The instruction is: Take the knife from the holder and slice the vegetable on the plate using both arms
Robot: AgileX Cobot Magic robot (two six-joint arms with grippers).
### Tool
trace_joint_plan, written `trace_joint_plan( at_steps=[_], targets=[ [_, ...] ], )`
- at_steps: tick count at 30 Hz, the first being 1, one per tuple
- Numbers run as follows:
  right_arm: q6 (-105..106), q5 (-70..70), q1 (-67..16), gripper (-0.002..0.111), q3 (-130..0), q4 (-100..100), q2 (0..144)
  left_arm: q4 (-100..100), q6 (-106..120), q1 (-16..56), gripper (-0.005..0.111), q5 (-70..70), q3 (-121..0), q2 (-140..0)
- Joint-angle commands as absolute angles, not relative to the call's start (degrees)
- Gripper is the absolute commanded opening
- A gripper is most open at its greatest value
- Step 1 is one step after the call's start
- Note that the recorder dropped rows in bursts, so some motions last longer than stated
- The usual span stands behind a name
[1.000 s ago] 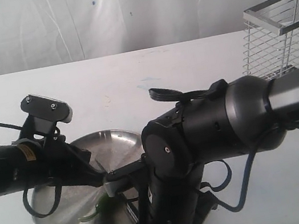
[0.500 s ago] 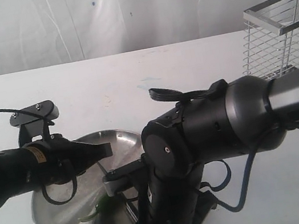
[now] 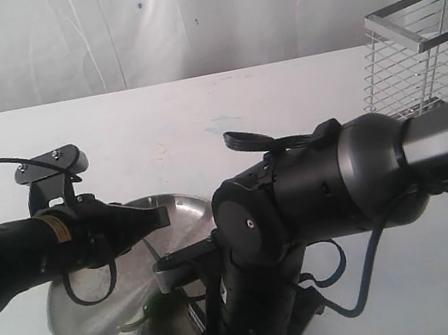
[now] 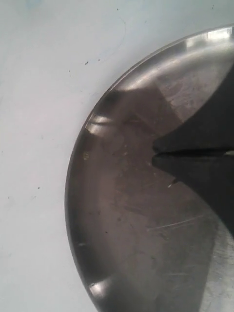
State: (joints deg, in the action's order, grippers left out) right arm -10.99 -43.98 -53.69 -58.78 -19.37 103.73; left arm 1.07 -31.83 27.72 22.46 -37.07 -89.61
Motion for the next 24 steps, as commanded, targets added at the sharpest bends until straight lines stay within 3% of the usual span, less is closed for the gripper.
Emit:
trace_joint_plan(
  at_steps=[1,7,24],
  targets=[
    [-10.5,-43.5,-53.7,0.0,-58.5,-20.0,103.6,-8.7,-37.7,28.0,0.0,27.2,-36.6,-92.1],
    [-10.5,-44.1,-53.7,0.0,-58.5,-20.4,103.6,-15.5,-44.7,26.0,0.0,33.8,-36.6,-95.4],
    [-10.5,-43.5,-53.7,0.0,-58.5,-20.5,103.6,-22.2,-43.3,25.7,0.0,33.0,-36.6,-96.4]
  ],
)
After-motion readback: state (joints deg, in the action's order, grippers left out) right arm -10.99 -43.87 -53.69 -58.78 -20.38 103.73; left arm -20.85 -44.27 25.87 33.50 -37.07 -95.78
